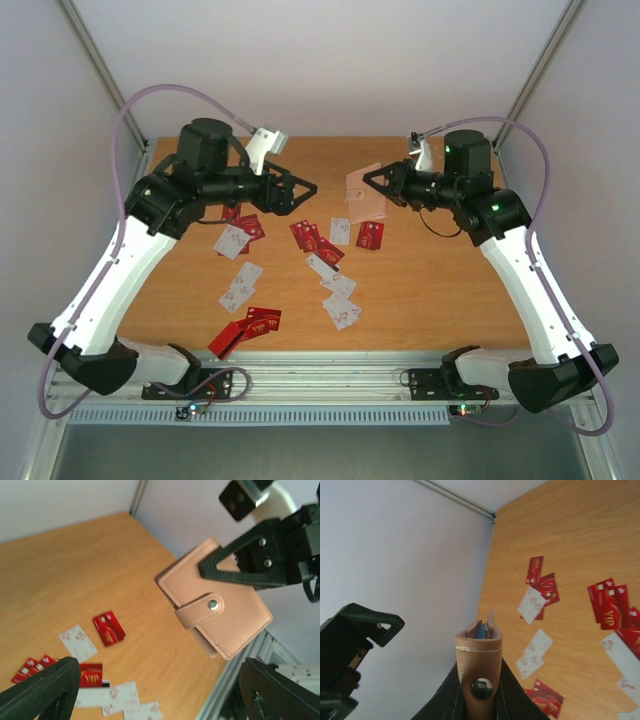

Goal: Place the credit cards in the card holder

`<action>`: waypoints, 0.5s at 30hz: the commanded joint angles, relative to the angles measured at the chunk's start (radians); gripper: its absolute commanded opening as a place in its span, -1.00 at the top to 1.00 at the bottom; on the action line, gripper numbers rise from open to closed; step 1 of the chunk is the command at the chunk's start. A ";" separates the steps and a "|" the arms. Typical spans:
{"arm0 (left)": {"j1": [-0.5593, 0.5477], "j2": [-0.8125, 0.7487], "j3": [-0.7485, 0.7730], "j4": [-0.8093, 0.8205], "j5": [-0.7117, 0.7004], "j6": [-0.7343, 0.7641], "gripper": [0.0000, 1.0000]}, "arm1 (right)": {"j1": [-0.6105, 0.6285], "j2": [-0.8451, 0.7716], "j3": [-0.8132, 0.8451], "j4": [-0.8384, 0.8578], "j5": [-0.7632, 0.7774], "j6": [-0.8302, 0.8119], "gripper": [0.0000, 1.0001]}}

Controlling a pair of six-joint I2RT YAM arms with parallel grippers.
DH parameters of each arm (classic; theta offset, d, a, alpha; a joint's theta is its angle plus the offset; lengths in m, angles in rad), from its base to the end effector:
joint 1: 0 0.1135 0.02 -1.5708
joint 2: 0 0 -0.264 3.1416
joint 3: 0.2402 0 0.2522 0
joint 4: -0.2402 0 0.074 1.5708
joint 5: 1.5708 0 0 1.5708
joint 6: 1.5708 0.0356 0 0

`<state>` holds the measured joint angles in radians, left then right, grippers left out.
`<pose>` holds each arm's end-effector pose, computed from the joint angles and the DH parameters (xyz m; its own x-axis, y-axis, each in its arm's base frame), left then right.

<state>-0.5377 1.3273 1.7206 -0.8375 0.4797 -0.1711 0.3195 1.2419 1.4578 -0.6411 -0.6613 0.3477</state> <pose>0.2106 -0.1447 0.4736 -0.5020 0.1235 -0.8560 0.7376 0.5780 -0.3492 0.2344 0.1006 0.4323 -0.6336 0.0736 -0.7701 -0.5990 0.5834 0.5486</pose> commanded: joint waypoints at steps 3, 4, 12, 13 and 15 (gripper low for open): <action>-0.107 0.061 0.071 -0.141 -0.096 -0.069 -0.64 | 0.082 0.031 0.107 -0.182 0.156 -0.222 0.98; -0.123 0.072 0.079 -0.151 -0.108 -0.068 -0.61 | 0.092 0.041 0.126 -0.219 0.178 -0.223 0.98; -0.234 0.158 0.155 -0.227 -0.223 -0.012 -0.32 | 0.154 0.146 0.285 -0.482 0.314 -0.236 0.98; -0.247 0.173 0.167 -0.231 -0.238 -0.012 -0.29 | 0.156 0.150 0.292 -0.496 0.311 -0.235 0.98; -0.266 0.188 0.177 -0.221 -0.269 -0.018 -0.20 | 0.163 0.152 0.301 -0.512 0.311 -0.228 0.98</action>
<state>-0.7662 1.4788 1.8458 -1.0397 0.2955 -0.1997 0.4644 1.3869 1.7180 -1.0443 -0.3988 0.1364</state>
